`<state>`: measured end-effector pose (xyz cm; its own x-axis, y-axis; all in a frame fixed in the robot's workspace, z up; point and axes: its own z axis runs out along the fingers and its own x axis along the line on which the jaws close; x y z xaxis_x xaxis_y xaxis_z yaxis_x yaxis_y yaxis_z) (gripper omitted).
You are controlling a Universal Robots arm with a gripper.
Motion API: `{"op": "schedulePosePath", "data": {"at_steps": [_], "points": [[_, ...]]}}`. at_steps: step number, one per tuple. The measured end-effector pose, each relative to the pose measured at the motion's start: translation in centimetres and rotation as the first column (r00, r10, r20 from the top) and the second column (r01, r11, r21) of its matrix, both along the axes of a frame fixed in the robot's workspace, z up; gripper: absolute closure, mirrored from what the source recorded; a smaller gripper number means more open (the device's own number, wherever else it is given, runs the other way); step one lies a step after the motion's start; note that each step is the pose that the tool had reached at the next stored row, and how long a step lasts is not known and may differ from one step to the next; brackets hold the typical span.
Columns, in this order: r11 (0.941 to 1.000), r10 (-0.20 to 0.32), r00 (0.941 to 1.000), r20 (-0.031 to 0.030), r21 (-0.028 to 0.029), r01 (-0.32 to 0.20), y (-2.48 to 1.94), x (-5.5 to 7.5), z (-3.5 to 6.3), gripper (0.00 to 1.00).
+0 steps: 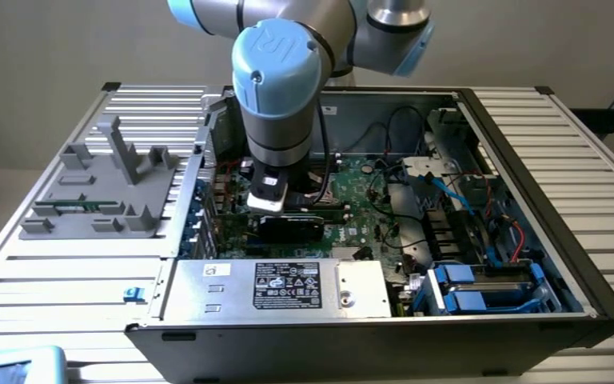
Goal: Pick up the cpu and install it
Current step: 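Install the second cpu locking lever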
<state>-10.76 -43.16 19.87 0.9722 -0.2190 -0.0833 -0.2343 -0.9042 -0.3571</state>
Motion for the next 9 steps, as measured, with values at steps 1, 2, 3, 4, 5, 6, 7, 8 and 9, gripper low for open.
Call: {"op": "schedulePosePath", "data": {"at_steps": [1, 2, 3, 4, 5, 6, 7, 8, 9], "points": [[1.0000, 0.000, 1.0000, 0.0000, -0.0001, 0.000, 0.00, 0.00, -0.04, 0.88], [1.0000, 0.000, 1.0000, -0.0001, -0.0002, 0.000, 0.01, 0.00, -0.08, 0.88], [1.0000, 0.000, 1.0000, -0.0001, -0.0002, 0.000, 0.01, 0.00, -0.12, 0.88], [1.0000, 0.000, 1.0000, -0.0002, -0.0004, 0.000, 0.01, 0.00, -0.15, 0.88], [1.0000, 0.000, 1.0000, -0.0001, -0.0002, 0.000, 0.02, 0.00, -0.19, 0.88], [1.0000, 0.000, 1.0000, 0.0000, -0.0001, 0.000, 0.02, 0.00, -0.22, 0.88], [1.0000, 0.000, 1.0000, 0.0000, -0.0001, 0.000, 0.03, 0.00, -0.26, 0.88], [1.0000, 0.000, 1.0000, -0.0001, -0.0001, 0.000, 0.04, 0.00, -0.30, 0.88], [1.0000, 0.000, 1.0000, -0.0001, -0.0001, 0.000, 0.05, 0.00, -0.35, 0.88]]}}
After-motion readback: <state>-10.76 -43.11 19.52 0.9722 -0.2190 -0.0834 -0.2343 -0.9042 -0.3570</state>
